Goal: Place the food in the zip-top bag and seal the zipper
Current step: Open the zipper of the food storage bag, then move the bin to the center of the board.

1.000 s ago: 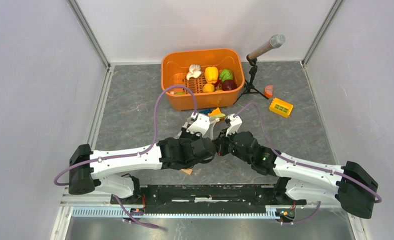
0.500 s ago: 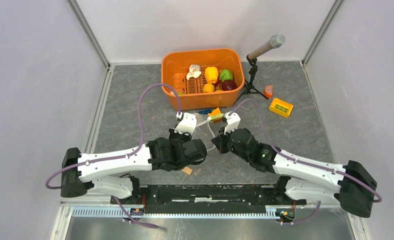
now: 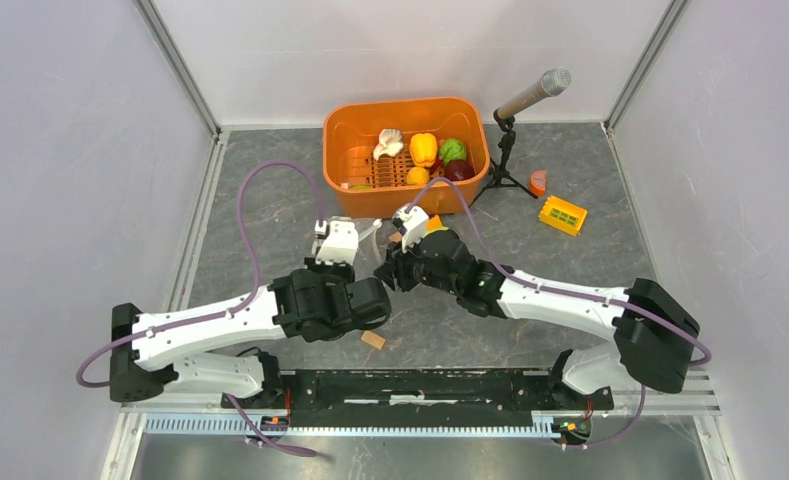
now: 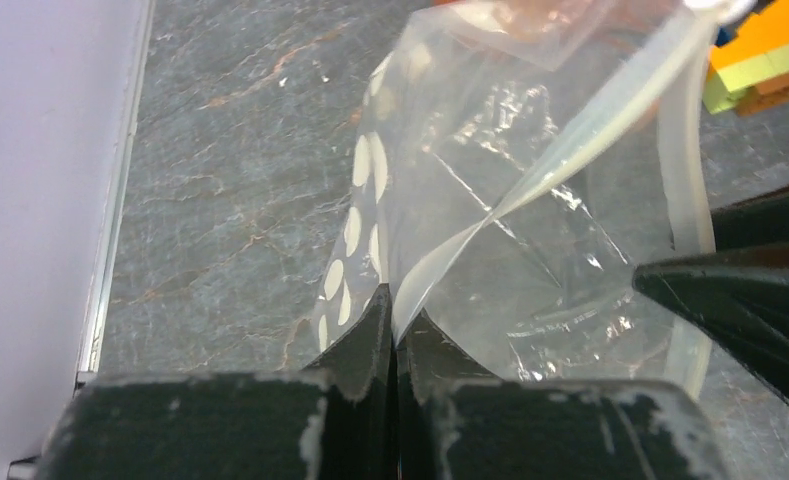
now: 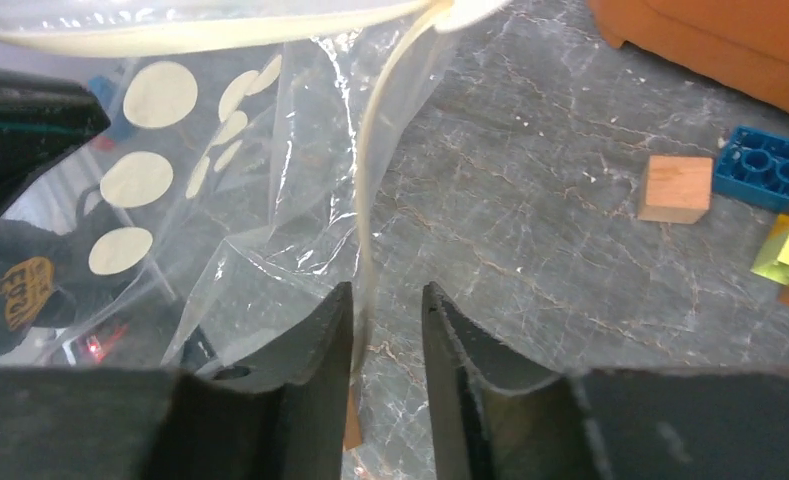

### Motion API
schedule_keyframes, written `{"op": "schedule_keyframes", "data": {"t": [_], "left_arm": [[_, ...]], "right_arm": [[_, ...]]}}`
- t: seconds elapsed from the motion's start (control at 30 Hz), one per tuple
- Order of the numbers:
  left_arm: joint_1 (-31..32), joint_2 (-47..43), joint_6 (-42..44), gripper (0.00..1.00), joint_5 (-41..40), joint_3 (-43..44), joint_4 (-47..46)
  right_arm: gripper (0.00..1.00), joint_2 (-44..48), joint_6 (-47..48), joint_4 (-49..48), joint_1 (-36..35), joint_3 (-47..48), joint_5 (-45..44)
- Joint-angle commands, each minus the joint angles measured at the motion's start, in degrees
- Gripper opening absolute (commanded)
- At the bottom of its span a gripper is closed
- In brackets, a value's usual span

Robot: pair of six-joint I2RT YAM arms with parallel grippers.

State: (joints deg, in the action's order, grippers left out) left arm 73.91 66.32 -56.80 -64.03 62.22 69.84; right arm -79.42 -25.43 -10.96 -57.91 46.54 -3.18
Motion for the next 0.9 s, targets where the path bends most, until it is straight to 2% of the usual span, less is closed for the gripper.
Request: {"op": "schedule_keyframes", "data": {"t": [0.0, 0.07, 0.2, 0.3, 0.4, 0.53, 0.63, 0.7, 0.87], "left_arm": [[-3.3, -2.0, -6.1, 0.02, -3.0, -1.9, 2.6], [-6.0, -3.2, -5.3, 0.02, -1.5, -4.7, 0.8], [-12.3, -8.4, 5.1, 0.02, 4.7, -10.8, -12.5], [-16.4, -12.3, 11.2, 0.02, 10.0, -13.9, -20.0], [-18.5, -12.4, 13.3, 0.02, 11.8, -13.8, -21.3], [-18.8, -11.3, 13.3, 0.02, 11.9, -13.3, -20.9], [-18.9, -11.8, 13.3, 0.02, 12.4, -13.3, -20.8], [-19.1, -13.0, 13.1, 0.02, 12.2, -13.5, -20.1], [-19.4, -16.2, 14.4, 0.02, 12.8, -13.6, -19.4]], "right_arm": [[0.43, -0.5, 2.2, -3.4, 1.2, 3.0, 4.5], [0.45, 1.7, 4.0, -3.3, 1.9, 2.1, 4.3], [0.54, 6.6, 10.3, -1.8, 3.4, 2.0, 3.5], [0.55, 7.6, 14.1, 0.8, 5.1, 4.3, 0.3], [0.55, 5.3, 15.2, 3.6, 8.5, 10.2, -1.2], [0.57, -6.3, 19.3, 13.4, 12.4, 26.7, -8.3], [0.61, -19.0, 21.0, 21.9, 15.5, 42.6, -8.4], [0.64, -26.4, 20.6, 25.1, 17.7, 49.5, -7.8], [0.66, -36.4, 20.5, 28.8, 21.3, 56.6, -3.6]]}}
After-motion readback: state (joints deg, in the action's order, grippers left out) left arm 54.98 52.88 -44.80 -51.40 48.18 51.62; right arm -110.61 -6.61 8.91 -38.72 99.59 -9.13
